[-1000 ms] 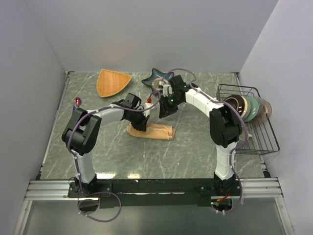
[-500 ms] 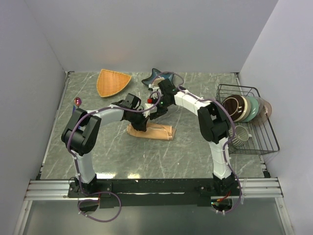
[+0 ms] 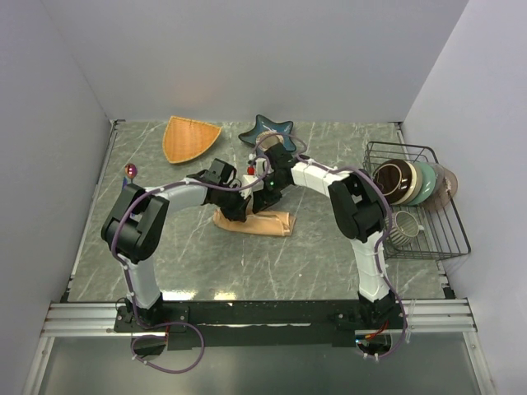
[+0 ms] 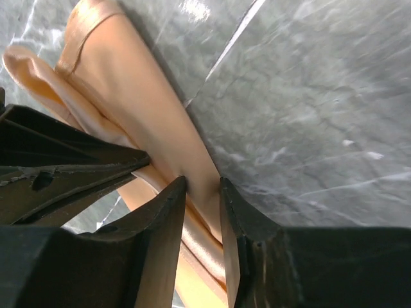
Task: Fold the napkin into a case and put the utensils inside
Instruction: Stuff the top corner of the smaller-rectangle-folded napkin into the folded napkin, then pick up the smaller rectangle-folded napkin from the center of the board.
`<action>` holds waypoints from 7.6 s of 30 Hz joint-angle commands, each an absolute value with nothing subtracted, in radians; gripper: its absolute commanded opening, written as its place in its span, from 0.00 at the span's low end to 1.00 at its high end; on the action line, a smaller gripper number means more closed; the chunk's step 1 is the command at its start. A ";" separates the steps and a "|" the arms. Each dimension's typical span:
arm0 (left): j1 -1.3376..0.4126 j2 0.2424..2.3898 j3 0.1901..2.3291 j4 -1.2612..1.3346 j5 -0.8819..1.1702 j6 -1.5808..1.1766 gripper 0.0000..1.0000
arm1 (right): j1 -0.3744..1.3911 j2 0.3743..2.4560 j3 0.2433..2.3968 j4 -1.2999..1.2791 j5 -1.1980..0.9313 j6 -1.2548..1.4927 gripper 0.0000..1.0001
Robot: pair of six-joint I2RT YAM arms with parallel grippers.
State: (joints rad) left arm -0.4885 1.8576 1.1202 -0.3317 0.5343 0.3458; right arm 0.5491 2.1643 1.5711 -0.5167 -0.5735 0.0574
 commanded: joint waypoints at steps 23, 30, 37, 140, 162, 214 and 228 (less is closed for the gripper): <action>-0.554 1.684 0.997 -0.371 0.537 0.305 0.01 | 0.623 2.072 1.437 -0.457 -0.643 0.041 0.00; -0.549 1.712 1.003 -0.359 0.520 0.276 0.01 | 0.634 2.043 1.388 -0.443 -0.638 0.035 0.00; -0.541 1.715 1.008 -0.344 0.529 0.252 0.01 | 0.634 2.029 1.382 -0.445 -0.638 0.028 0.00; -0.476 1.997 1.121 -0.485 0.572 0.210 0.01 | 0.861 1.747 1.022 -0.364 0.127 -0.242 0.22; -0.465 2.005 1.124 -0.491 0.574 0.213 0.01 | 0.856 1.597 1.049 -0.452 0.031 -0.192 0.25; -0.255 1.667 1.003 -0.243 1.127 -0.169 0.34 | 0.469 1.832 0.988 -0.359 -0.413 0.221 0.24; -0.253 1.982 0.861 0.011 1.160 -0.357 0.24 | 0.468 1.870 1.015 -0.367 -0.414 0.224 0.23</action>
